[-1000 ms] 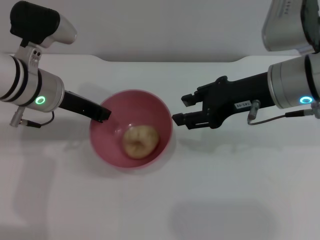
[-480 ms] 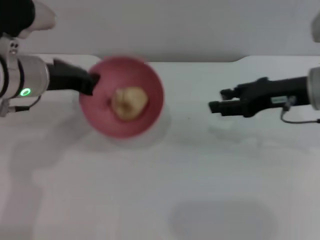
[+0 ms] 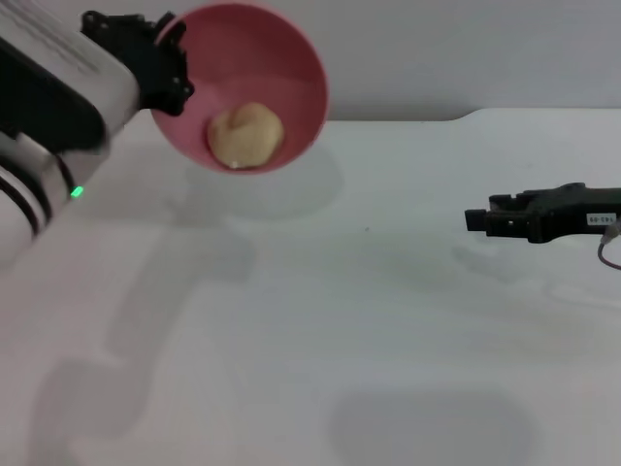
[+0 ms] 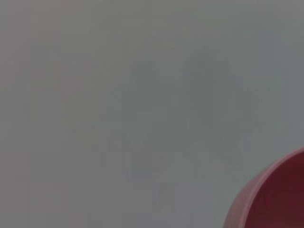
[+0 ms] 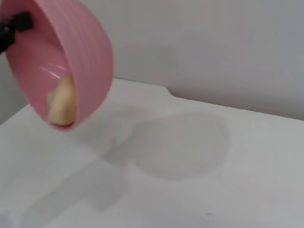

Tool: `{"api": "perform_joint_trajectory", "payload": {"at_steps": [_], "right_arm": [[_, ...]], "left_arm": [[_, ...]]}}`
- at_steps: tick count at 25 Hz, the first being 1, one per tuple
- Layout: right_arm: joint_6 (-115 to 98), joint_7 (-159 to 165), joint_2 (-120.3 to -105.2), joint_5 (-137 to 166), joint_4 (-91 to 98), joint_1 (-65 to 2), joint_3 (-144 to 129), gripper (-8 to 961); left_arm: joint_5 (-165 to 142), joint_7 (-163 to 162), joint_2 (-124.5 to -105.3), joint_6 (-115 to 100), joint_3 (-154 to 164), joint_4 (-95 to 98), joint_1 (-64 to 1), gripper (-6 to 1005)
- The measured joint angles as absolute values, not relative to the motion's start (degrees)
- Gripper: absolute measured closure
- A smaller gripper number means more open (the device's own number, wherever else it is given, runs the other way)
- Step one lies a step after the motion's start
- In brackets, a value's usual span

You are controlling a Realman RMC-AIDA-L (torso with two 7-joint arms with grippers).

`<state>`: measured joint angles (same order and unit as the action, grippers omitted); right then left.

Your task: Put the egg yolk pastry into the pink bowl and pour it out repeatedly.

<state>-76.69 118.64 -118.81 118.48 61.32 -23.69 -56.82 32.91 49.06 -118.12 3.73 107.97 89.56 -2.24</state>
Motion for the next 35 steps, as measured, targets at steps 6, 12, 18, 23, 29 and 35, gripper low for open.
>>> {"api": "perform_joint_trajectory", "payload": {"at_steps": [6, 12, 18, 23, 29, 35], "right_arm": [[-76.7, 118.6, -118.76, 118.5, 61.1, -23.2, -56.1, 443], [-76.7, 118.6, -118.74, 118.5, 61.1, -23.1, -55.9, 442], [-76.7, 118.6, -118.74, 118.5, 61.1, -23.3, -55.9, 441], [-76.6, 118.6, -118.84, 118.5, 61.1, -23.3, -56.1, 440], [-76.6, 118.6, -118.97, 118.5, 61.0, -23.3, -57.2, 439], [-76.6, 118.5, -118.99, 118.5, 60.9, -24.0, -59.2, 438]], "left_arm": [[22.3, 59.1, -118.57, -24.9, 120.2, 76.3, -2.6, 1000], [26.6, 86.3, -119.02, -52.6, 134.1, 56.6, -9.9, 999], [30.9, 101.4, -119.0, -53.4, 139.0, 53.2, -12.8, 1000], [31.1, 104.3, -119.01, -52.6, 139.1, 52.8, -12.9, 999], [46.6, 95.8, -119.03, -51.5, 136.9, 56.8, -13.6, 999], [76.1, 92.4, -118.25, -29.2, 119.3, 70.4, -13.2, 999]]}}
